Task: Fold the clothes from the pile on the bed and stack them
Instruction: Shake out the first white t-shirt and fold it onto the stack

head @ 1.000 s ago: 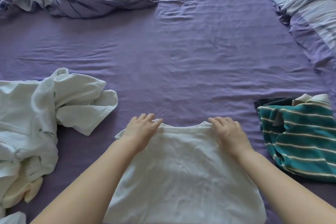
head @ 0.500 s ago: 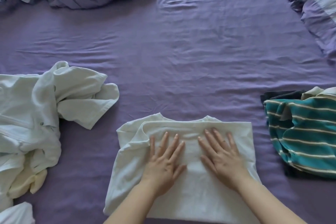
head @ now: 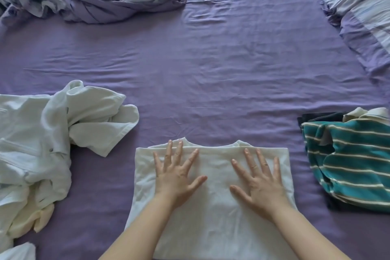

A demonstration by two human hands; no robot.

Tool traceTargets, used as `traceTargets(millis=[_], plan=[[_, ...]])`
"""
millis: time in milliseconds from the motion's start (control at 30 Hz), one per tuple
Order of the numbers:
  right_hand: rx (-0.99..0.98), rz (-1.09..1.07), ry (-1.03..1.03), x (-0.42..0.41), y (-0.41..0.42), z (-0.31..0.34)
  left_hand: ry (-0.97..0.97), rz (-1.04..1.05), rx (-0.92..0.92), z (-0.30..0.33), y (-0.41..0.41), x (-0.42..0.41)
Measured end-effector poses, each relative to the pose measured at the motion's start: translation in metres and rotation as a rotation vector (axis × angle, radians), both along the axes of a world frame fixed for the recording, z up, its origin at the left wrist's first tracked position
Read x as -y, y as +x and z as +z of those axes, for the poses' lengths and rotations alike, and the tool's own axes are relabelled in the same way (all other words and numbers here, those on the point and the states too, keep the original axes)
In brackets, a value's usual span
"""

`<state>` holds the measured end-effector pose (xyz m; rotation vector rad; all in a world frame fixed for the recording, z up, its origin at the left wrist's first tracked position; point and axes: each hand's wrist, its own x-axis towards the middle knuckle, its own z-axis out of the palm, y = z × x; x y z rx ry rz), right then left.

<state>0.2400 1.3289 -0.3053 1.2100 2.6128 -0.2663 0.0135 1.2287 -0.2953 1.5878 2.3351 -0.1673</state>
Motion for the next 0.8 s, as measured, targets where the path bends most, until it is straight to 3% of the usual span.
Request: traceTargets(millis=[200, 467, 633, 800], plan=[[0.021, -0.097, -0.039, 0.025, 0.02, 0.028, 0.071, -0.238, 0.064, 0.016, 0.111, 0.019], [-0.149, -0.205, -0.05, 0.087, 0.092, 0.024, -0.01, -0.225, 0.064, 0.013, 0.179, 0.037], [-0.441, -0.48, -0.18, 0.085, 0.091, 0.03, -0.014, -0.181, 0.121, 0.024, 0.187, 0.033], [-0.775, -0.838, -0.554, 0.055, 0.083, 0.04, 0.144, -0.103, 0.434, 0.027, 0.211, 0.04]])
